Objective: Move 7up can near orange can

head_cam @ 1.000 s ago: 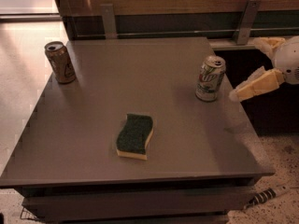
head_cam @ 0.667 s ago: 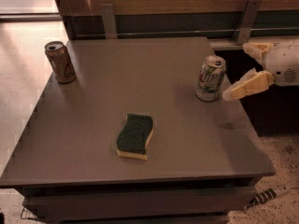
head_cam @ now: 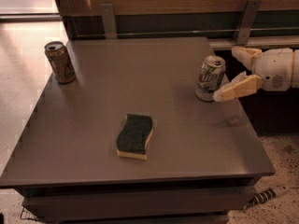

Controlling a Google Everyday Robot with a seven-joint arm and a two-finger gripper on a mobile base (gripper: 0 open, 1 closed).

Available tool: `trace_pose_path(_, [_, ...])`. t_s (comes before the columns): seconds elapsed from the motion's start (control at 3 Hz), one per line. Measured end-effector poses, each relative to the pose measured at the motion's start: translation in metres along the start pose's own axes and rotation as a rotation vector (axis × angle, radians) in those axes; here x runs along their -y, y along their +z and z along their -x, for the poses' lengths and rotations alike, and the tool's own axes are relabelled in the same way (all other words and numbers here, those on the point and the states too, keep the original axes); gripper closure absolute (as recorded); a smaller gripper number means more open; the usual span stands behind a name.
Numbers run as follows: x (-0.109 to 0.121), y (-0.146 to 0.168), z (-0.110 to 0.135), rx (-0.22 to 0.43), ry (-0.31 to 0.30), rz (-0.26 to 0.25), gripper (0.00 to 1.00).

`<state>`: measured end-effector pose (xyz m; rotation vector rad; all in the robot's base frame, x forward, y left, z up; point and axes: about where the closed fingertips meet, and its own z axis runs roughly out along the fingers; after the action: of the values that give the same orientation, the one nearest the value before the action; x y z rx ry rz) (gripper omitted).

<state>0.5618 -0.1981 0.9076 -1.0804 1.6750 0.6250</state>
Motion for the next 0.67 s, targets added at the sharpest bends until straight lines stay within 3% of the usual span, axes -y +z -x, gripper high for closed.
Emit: trace_pose_path(0.67, [-0.011, 0.0175, -0.003, 0.136, -0.017, -0.005, 0.0])
